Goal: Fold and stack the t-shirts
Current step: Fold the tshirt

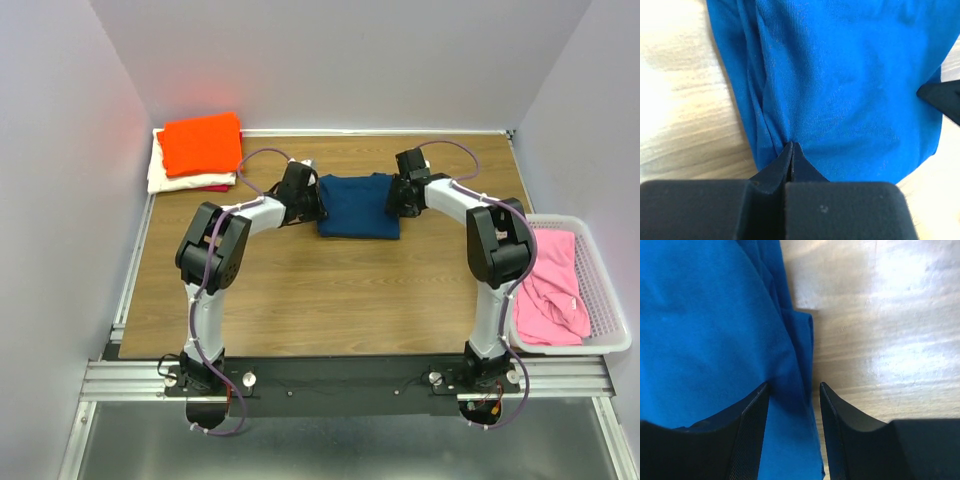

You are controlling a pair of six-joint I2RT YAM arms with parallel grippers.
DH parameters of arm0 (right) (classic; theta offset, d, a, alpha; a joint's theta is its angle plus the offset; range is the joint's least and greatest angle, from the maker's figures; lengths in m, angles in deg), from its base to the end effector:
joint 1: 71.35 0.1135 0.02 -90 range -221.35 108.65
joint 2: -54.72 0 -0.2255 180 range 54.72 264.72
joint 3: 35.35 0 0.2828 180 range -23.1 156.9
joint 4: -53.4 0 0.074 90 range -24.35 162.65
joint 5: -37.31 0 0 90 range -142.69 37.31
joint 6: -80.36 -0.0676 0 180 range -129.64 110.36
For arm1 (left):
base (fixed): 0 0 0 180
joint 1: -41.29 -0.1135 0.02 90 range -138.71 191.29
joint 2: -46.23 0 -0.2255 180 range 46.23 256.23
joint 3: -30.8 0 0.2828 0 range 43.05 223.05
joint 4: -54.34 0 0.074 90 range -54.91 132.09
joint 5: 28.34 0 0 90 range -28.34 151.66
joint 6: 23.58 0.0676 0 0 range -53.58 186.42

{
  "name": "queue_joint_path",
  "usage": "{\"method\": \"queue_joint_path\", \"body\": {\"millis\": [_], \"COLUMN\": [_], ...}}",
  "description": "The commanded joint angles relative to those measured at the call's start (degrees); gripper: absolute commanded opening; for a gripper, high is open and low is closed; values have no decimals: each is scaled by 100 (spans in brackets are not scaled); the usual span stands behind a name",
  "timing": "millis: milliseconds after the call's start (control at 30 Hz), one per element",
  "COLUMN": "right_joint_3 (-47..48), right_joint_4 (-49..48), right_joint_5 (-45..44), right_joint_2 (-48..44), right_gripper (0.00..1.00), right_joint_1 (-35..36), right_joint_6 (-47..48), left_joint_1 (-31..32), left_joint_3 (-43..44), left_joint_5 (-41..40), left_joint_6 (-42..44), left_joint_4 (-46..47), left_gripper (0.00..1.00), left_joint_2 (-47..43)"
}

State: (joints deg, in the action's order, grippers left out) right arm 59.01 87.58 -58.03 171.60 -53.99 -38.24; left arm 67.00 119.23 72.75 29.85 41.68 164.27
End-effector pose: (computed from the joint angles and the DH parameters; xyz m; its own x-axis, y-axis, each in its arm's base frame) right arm 0.4417 0.1315 0.0882 -0.8193 0.2432 -0.5193 0.1639 0.9671 0.1945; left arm 0.4230 -0.2181 0.0784 -0.8168 -0.2557 -0.5172 0.0838 0.8344 -0.5448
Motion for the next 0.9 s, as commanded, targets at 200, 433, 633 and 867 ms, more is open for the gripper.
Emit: {"method": "queue_joint_path", "body": {"millis": [200,433,633,867], "right_joint_3": [-616,-1126,-1258,-1223], "right_joint_4": [-5,-5,4,4], "right_joint_5": [-336,-327,-222,-204], "right_joint_2": [-262,-789,-1185,-1449], "right_gripper": [52,52,53,54], "right_joint_1": [258,303,303,303], "right_joint_6": [-75,-76,-49,-5], "left_joint_1": [346,426,180,-189], "left_joint_3": [-446,-1130,-1158,-1176], "left_joint_5": [-511,-503,-240,-29], "left_joint_6": [-148,-175,19,160], "left_joint_4": [-109,-12,-74,-188], "left_gripper": [0,0,41,57], "left_joint_2": [-220,-886,-1484,-1477]}}
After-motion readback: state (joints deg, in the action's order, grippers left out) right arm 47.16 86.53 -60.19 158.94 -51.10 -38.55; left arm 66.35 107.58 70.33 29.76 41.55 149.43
